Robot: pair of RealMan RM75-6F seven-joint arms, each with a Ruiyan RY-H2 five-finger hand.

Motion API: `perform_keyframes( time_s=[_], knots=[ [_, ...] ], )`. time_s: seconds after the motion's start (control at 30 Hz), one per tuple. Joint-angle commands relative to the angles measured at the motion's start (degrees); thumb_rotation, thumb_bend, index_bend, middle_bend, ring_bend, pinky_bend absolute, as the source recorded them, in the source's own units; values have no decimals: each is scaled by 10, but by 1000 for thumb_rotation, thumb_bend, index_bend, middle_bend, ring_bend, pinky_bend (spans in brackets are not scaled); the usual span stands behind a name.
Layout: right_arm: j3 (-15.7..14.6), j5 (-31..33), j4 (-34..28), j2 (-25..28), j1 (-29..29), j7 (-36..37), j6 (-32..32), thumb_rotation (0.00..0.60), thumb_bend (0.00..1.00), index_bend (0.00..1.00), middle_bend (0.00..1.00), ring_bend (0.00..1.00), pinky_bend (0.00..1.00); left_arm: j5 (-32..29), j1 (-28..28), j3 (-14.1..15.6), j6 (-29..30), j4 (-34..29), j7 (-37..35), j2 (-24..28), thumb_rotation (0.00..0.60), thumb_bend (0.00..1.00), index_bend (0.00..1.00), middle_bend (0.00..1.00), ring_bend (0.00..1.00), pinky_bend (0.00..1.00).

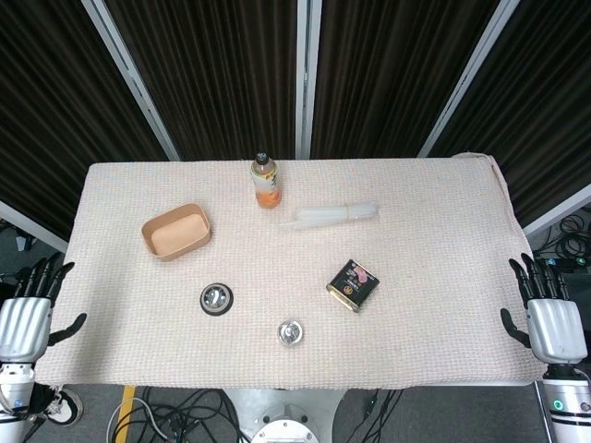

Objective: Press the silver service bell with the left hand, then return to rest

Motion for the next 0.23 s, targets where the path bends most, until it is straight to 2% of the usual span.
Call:
perform_keyframes(
  time_s=[0.03, 0.23],
  knots=[
    [0, 1, 2, -1, -1, 1, 0, 600, 291, 0, 0, 0, 0, 13, 5, 7, 1, -4, -3, 13, 600, 170, 120, 0, 0, 140],
    [-1, -4, 4, -2, -3, 2, 4, 600, 291, 0, 0, 0, 0, 27, 11, 6, 7, -7, -4, 26, 600, 165, 120, 0, 0, 140]
  ],
)
